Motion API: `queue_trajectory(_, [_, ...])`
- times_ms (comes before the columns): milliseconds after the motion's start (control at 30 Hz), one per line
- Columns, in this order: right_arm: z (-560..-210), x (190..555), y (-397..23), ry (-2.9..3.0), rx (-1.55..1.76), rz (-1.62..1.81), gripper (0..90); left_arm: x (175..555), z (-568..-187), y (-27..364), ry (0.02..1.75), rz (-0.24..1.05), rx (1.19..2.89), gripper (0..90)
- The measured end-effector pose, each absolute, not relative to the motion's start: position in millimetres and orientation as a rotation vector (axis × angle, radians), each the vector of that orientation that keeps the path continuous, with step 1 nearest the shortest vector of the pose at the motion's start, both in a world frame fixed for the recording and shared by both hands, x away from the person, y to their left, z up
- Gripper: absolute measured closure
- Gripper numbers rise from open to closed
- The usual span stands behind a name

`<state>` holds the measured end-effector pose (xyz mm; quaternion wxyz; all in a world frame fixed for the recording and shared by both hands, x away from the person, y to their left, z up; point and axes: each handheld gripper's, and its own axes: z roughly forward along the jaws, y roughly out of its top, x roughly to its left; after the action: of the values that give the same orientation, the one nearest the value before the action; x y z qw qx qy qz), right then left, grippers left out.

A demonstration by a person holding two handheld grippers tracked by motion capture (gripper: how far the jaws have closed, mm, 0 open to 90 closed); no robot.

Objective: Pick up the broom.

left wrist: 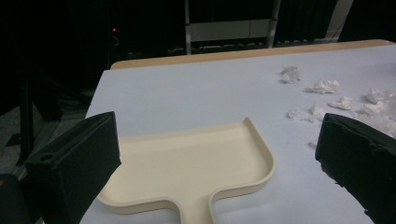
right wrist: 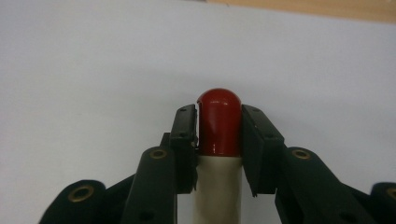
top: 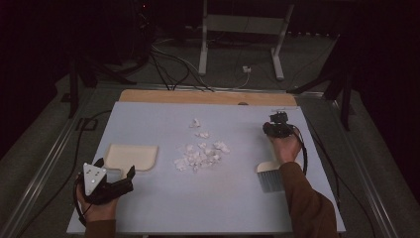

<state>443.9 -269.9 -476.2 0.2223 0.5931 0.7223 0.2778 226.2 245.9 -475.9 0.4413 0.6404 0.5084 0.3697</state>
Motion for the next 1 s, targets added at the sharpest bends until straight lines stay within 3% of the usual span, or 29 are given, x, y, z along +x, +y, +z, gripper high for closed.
queue_trajectory(600, [-435,405,-265,1.955,1.458,0.933,68.5,242,-463,205,1.16,0.86,1.677,0.7])
queue_trajectory(1000, [-419,382,-261,1.937,1.392,1.062,68.5,264,-458,156,1.051,0.802,1.748,0.7])
